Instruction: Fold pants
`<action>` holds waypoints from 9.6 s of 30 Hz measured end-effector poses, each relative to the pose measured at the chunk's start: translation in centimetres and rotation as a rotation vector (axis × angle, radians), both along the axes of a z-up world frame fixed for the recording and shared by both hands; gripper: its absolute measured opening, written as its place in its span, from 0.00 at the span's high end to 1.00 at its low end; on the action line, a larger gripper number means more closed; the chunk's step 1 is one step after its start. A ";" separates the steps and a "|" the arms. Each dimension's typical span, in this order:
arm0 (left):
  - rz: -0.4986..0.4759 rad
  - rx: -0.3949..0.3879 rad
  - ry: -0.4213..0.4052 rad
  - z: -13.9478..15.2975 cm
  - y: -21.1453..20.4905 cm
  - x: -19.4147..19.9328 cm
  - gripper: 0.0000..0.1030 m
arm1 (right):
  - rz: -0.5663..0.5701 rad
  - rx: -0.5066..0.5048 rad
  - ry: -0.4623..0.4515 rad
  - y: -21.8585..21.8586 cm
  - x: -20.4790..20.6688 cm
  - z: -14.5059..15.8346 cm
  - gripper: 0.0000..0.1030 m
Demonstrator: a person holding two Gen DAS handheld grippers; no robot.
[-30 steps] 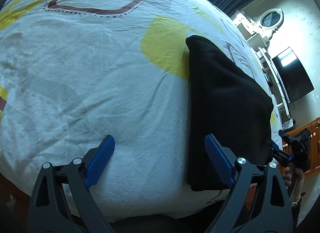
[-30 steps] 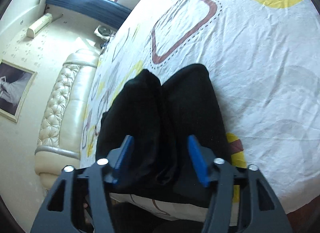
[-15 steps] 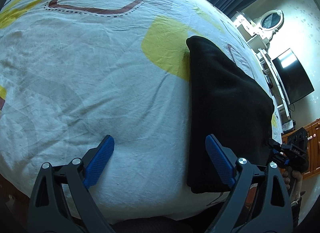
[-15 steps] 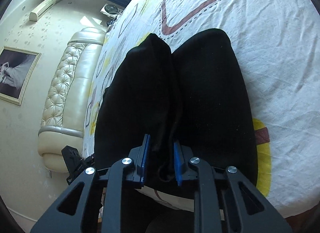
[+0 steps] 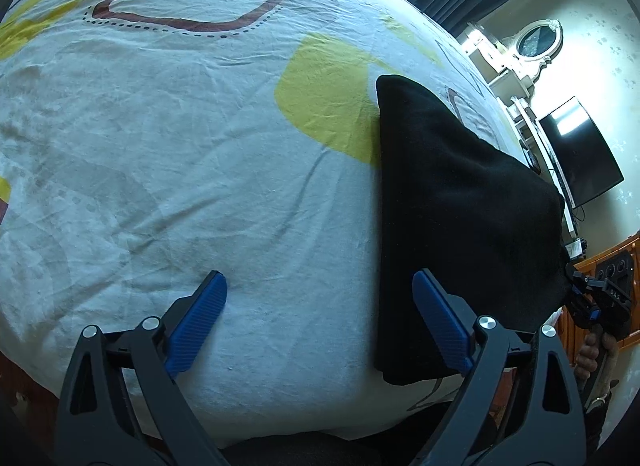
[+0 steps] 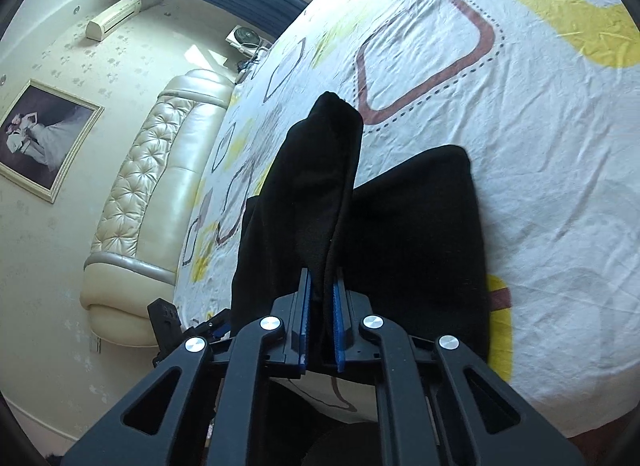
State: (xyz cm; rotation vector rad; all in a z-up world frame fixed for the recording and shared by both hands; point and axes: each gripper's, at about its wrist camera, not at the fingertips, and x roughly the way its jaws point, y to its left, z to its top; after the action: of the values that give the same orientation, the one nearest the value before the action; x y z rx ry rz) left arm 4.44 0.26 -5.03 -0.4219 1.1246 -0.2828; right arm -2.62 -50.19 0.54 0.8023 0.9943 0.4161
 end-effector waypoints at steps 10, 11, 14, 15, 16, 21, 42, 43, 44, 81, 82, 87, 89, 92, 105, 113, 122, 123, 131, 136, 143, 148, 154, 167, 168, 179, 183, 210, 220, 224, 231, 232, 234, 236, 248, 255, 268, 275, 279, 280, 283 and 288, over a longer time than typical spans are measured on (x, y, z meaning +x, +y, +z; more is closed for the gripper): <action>-0.037 -0.021 -0.019 0.0 -1.3 -0.3 0.06 | -0.084 0.008 0.121 -4.1 -1.4 -5.7 0.95; -0.037 -0.032 -0.018 0.1 -1.3 -0.3 0.06 | -0.084 0.012 0.124 -4.1 -1.4 -5.8 0.95; -0.037 -0.125 -0.008 0.2 -0.9 -0.2 0.06 | -0.102 0.030 0.112 -4.3 -1.6 -5.2 0.92; -0.038 -0.159 0.005 0.0 -0.8 -0.1 0.06 | -0.108 0.027 0.110 -4.6 -1.7 -5.0 0.90; -0.037 -0.192 0.021 -0.2 -0.6 -0.1 0.06 | -0.113 0.016 0.112 -5.0 -1.9 -4.7 0.77; -0.015 -0.258 0.051 -0.8 -0.2 0.1 0.06 | -0.167 0.117 0.118 -6.8 -3.2 -5.8 0.27; -0.147 -0.476 0.148 -2.5 -5.1 -0.4 0.06 | -0.013 0.113 0.103 -2.5 -1.6 -8.0 0.44; -0.141 -0.486 0.146 -2.5 -5.1 -0.1 0.06 | -0.009 0.115 0.104 -2.5 -1.6 -8.1 0.48; -0.131 -0.489 0.145 -2.5 -5.0 0.0 0.16 | -0.008 0.119 0.101 -2.6 -1.7 -8.2 0.49; -0.072 -0.336 0.074 -0.7 2.1 -2.2 0.37 | 0.140 0.187 0.078 3.5 1.7 -7.7 0.39; -0.086 -0.346 0.044 0.0 2.5 -2.5 0.30 | 0.146 0.204 0.072 3.0 1.6 -7.3 0.31; -0.092 -0.331 -0.099 2.1 4.6 -2.3 0.12 | 0.077 0.155 0.012 0.3 2.3 -5.9 0.24; -0.074 -0.328 -0.091 1.5 5.1 -1.0 0.12 | 0.047 0.180 0.022 -0.2 3.7 -6.7 0.23; -0.058 -0.317 -0.060 -0.2 5.1 1.5 0.12 | 0.039 0.240 0.019 0.2 6.3 -7.6 0.23; -0.108 -0.332 -0.032 -1.9 3.2 9.5 0.10 | 0.076 0.200 0.030 2.0 11.7 -7.2 0.20; -0.118 -0.348 -0.026 -2.1 3.2 10.0 0.10 | 0.056 0.201 0.012 0.4 10.7 -7.9 0.19; -0.103 -0.336 -0.006 -1.7 1.8 11.5 0.10 | 0.045 0.205 0.053 2.1 13.8 -7.9 0.20; -0.097 -0.340 0.004 -1.8 1.7 11.8 0.10 | 0.042 0.175 0.068 2.1 13.7 -8.1 0.36; -0.093 -0.195 0.026 -1.7 0.5 12.7 0.35 | 0.015 0.153 0.077 1.5 13.0 -9.1 0.66; -0.111 -0.130 0.023 -1.4 -0.4 12.7 0.57 | 0.012 0.149 0.070 1.5 13.0 -9.0 0.66; -0.112 -0.021 -0.042 -0.5 -1.6 12.4 0.66 | -0.005 0.120 0.022 2.1 12.7 -8.4 0.66; -0.108 0.005 -0.059 -0.1 -1.7 12.5 0.67 | -0.005 0.111 0.007 2.4 13.0 -7.7 0.67; -0.113 0.019 -0.073 0.3 -1.9 12.5 0.67 | -0.014 0.119 -0.004 2.5 13.4 -7.5 0.68; -0.095 0.035 -0.098 1.1 -1.6 12.9 0.68 | -0.007 0.116 -0.026 3.2 14.4 -7.0 0.71; -0.093 0.035 -0.098 1.1 -1.5 13.1 0.68 | -0.008 0.117 -0.027 3.1 14.6 -7.0 0.71; -0.053 0.042 -0.107 1.7 -0.5 16.1 0.68 | -0.015 0.117 -0.036 4.1 17.7 -6.6 0.71; -0.014 0.039 -0.105 1.6 0.2 18.0 0.68 | -0.018 0.124 -0.043 4.8 19.8 -6.3 0.71; 0.011 -0.050 -0.040 -0.5 3.5 23.3 0.30 | -0.050 0.214 0.026 4.6 23.8 -8.7 0.55; -0.003 -0.179 -0.021 -0.2 5.9 17.9 0.14 | -0.069 0.188 0.034 2.4 18.3 -7.4 0.32; -0.015 -0.200 -0.012 -0.4 6.7 13.5 0.11 | -0.073 0.197 0.030 1.8 14.1 -7.6 0.32; -0.013 -0.236 -0.033 -0.8 6.7 7.5 0.04 | -0.008 0.256 0.052 4.5 10.5 -7.9 0.25; -0.020 -0.220 -0.044 -0.6 6.3 7.0 0.04 | -0.011 0.255 0.051 4.9 10.5 -7.9 0.24; -0.038 -0.198 -0.050 -0.6 5.4 6.7 0.03 | -0.023 0.251 0.053 5.4 10.6 -7.9 0.22; -0.031 -0.209 -0.047 -0.7 4.9 6.6 0.03 | -0.022 0.242 0.056 5.9 11.1 -7.8 0.21; 0.004 -0.311 0.040 -1.7 4.2 6.8 0.32 | -0.014 0.174 0.059 6.0 10.4 -8.8 0.54; 0.008 -0.226 0.027 -1.4 4.3 6.6 0.57 | -0.010 0.191 0.051 5.7 10.0 -8.4 0.60; 0.010 -0.138 0.003 -0.9 3.6 6.6 0.64 | -0.013 0.208 0.045 5.1 9.5 -7.7 0.65; 0.009 -0.123 0.007 -0.7 3.6 6.3 0.64 | -0.006 0.205 0.045 4.9 9.2 -7.5 0.65; 0.001 -0.127 0.015 -0.7 3.7 5.9 0.64 | -0.006 0.210 0.050 4.6 9.0 -7.5 0.65; -0.001 -0.125 0.016 -0.7 3.8 5.8 0.64 | -0.007 0.211 0.052 4.5 8.9 -7.5 0.65; -0.006 -0.119 0.020 -0.5 3.6 5.7 0.64 | -0.007 0.213 0.057 4.4 8.5 -7.6 0.65; -0.013 -0.114 0.026 -0.4 3.6 5.2 0.64 | 0.001 0.208 0.066 4.3 8.1 -7.4 0.65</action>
State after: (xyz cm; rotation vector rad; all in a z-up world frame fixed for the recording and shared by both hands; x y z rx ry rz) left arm 9.61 3.88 -5.40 -0.5205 1.1406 -0.3548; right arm 5.44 -45.89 -6.85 1.0076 1.0238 0.5024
